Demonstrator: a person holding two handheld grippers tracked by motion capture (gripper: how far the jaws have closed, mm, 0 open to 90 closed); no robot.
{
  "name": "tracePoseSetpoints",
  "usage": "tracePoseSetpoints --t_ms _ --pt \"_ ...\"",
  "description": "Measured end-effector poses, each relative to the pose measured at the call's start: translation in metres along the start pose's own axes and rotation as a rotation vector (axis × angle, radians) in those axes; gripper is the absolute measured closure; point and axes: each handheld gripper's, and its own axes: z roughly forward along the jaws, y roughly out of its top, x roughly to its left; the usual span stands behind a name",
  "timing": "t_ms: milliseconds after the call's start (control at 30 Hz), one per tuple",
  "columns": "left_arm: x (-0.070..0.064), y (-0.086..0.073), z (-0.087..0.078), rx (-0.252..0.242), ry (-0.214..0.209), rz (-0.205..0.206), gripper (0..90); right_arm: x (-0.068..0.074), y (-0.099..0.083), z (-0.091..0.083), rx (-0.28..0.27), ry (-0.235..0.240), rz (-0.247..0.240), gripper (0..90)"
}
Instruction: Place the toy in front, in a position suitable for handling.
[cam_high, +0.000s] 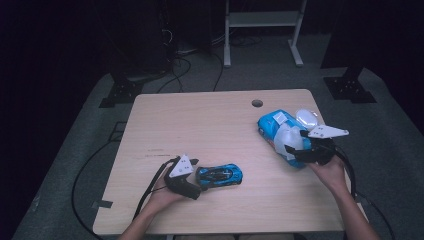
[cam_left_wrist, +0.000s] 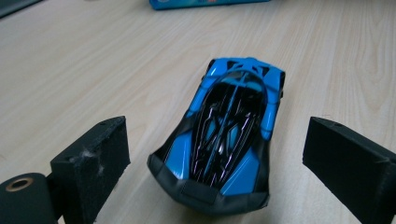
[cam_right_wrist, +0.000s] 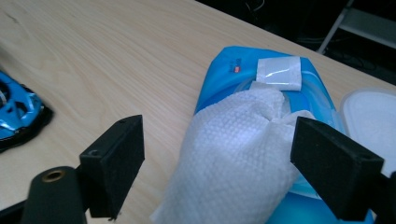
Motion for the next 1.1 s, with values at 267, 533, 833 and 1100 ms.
tracePoseSetpoints --t_ms 267,533,833,1100 --pt "0.010 -0.010 0.006 0.081 0.006 -0.015 4.1 -0.008 -0.009 0.016 0.059 -0.056 0.020 42.7" --pt "0.013 -0.009 0.013 0.114 -0.070 -0.026 13.1 -0.007 -0.010 0.017 0.079 -0.082 -0.007 75.7" --pt "0.014 -0.007 0.019 0.152 -0.106 -0.011 19.5 -0.012 -0.007 0.008 0.056 -0.067 0.034 88.0" --pt "0.013 -0.001 0.024 0.178 -0.106 -0.001 19.6 -0.015 -0.001 -0.006 0.016 -0.030 0.080 88.4"
